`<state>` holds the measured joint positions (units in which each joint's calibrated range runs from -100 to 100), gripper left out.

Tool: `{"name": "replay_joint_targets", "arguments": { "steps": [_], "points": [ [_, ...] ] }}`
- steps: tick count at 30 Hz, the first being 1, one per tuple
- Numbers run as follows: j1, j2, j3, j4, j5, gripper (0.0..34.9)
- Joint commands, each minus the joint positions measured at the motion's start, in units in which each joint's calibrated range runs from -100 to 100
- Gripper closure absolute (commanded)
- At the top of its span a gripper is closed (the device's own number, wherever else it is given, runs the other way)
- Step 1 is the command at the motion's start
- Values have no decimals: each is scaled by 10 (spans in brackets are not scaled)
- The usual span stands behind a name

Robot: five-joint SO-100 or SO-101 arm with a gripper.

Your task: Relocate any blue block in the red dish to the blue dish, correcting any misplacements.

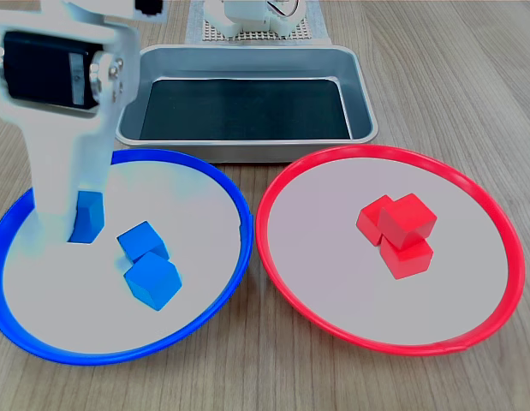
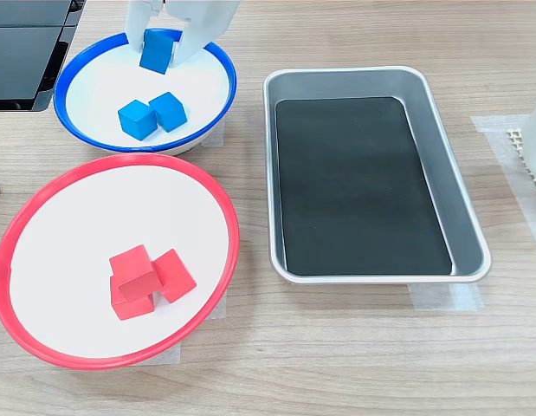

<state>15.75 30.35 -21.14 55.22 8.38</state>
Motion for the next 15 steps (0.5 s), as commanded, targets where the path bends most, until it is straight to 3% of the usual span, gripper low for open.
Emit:
{"name": "replay_joint_targets", "arguments": {
  "steps": [1,9,15],
  "points": [
    [-4,5,-38,5,-5,345],
    [-3,24,-58,9,-8,337],
    [3,30,-64,20,-10,236]
  ]
}}
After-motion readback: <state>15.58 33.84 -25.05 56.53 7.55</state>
